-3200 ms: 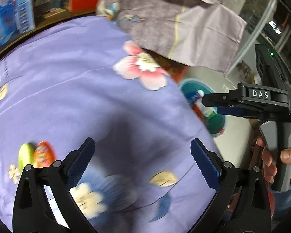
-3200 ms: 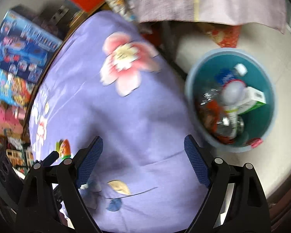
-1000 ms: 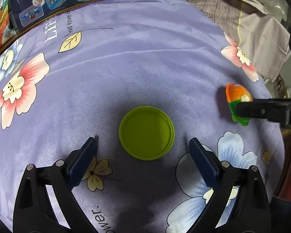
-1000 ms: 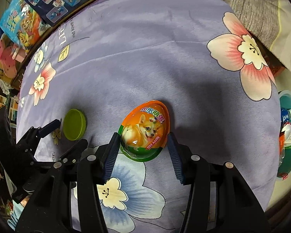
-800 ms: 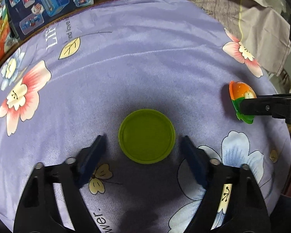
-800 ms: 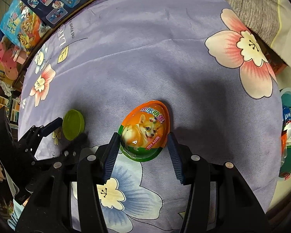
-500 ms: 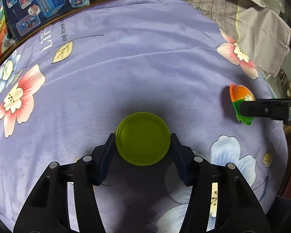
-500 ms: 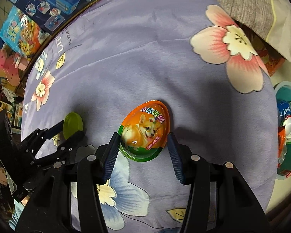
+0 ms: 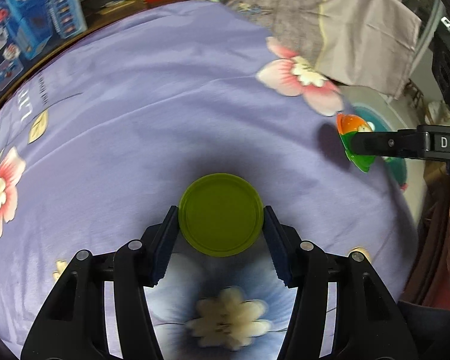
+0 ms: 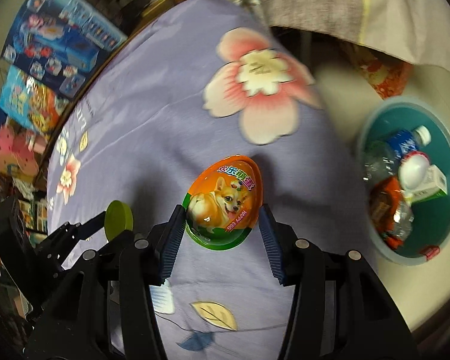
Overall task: Collect trash
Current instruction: 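Carry the green lid and toy egg over the teal bin and open both tools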
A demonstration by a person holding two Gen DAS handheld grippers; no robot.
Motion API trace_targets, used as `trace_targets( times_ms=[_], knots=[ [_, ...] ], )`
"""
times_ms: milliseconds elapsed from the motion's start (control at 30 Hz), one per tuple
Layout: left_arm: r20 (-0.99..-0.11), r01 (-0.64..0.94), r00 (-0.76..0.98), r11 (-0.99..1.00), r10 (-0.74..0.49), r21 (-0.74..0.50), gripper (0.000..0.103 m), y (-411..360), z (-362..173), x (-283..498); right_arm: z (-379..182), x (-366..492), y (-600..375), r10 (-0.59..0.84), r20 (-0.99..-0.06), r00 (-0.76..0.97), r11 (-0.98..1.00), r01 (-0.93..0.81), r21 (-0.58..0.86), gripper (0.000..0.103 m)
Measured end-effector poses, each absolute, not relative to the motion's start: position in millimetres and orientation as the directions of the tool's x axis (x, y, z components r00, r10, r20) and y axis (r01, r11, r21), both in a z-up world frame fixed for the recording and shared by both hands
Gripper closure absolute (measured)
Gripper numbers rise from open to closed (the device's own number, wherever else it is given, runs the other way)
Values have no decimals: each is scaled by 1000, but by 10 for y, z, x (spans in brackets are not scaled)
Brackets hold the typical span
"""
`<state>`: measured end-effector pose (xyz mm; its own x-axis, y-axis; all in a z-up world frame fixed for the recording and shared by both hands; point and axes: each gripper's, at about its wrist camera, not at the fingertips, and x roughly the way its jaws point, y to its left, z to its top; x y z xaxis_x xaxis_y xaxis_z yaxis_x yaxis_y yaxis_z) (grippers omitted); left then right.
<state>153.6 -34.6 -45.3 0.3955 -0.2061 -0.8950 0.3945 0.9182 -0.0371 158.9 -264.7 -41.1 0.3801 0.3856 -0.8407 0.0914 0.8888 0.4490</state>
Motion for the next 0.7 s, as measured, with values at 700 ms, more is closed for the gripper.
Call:
trace_targets(
  times_ms=[700],
  knots=[
    [-912,564,338,826,-233,-2,46,-1738,-337,1300,-337,891,-4396,323,-769,551,786,296,543,55]
  ],
)
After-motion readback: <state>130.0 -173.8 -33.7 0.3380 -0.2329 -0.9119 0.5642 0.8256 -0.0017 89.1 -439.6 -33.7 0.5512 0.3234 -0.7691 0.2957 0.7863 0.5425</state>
